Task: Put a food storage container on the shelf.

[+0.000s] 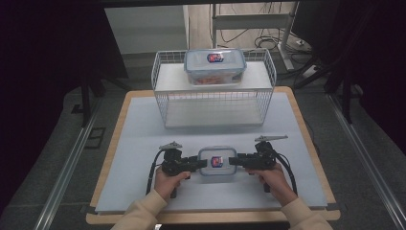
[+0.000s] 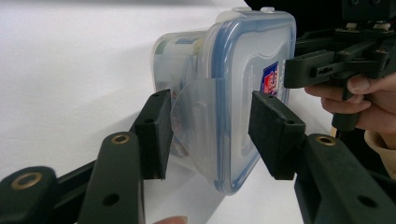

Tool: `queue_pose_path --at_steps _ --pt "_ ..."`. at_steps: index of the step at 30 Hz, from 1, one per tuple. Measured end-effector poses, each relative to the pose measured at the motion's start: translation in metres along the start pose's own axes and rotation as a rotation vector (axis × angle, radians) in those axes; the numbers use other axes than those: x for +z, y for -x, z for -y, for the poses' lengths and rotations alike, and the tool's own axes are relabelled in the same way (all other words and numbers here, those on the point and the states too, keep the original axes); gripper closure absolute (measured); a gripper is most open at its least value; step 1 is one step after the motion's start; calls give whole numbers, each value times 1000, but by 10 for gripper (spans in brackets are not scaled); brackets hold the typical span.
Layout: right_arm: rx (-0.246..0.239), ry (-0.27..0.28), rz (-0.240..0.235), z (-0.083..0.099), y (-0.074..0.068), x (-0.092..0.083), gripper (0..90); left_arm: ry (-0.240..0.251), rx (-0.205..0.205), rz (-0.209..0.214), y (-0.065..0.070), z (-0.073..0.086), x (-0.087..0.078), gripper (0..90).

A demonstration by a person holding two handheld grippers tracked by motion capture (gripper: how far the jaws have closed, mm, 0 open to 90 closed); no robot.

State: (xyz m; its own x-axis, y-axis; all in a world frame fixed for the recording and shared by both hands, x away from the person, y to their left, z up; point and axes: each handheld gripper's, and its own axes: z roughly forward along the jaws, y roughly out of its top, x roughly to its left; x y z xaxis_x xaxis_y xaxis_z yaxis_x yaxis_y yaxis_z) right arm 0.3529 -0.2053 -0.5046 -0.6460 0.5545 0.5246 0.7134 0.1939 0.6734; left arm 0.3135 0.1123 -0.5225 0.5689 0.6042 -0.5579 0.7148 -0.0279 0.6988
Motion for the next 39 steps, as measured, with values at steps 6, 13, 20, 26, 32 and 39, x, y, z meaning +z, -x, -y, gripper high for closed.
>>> queue_pose_path --at_steps 6,13,20,26,32,39 --pt "-16 11 3 -2 -3 -2 512 7 13 -4 3 -2 -2 509" --pt "-28 26 -4 -3 -5 -4 512 17 38 -11 6 -5 -5 509" --pt "-38 42 -7 -5 -7 -5 512 24 55 -16 9 -8 -8 509" --pt "-41 47 -10 -5 -8 -6 512 26 58 -15 10 -9 -10 511" --pt "-44 53 -8 -6 -9 -7 512 32 61 -15 11 -11 -10 512" --pt "-39 61 -9 -7 -10 -8 512 34 67 -17 12 -13 -12 511"
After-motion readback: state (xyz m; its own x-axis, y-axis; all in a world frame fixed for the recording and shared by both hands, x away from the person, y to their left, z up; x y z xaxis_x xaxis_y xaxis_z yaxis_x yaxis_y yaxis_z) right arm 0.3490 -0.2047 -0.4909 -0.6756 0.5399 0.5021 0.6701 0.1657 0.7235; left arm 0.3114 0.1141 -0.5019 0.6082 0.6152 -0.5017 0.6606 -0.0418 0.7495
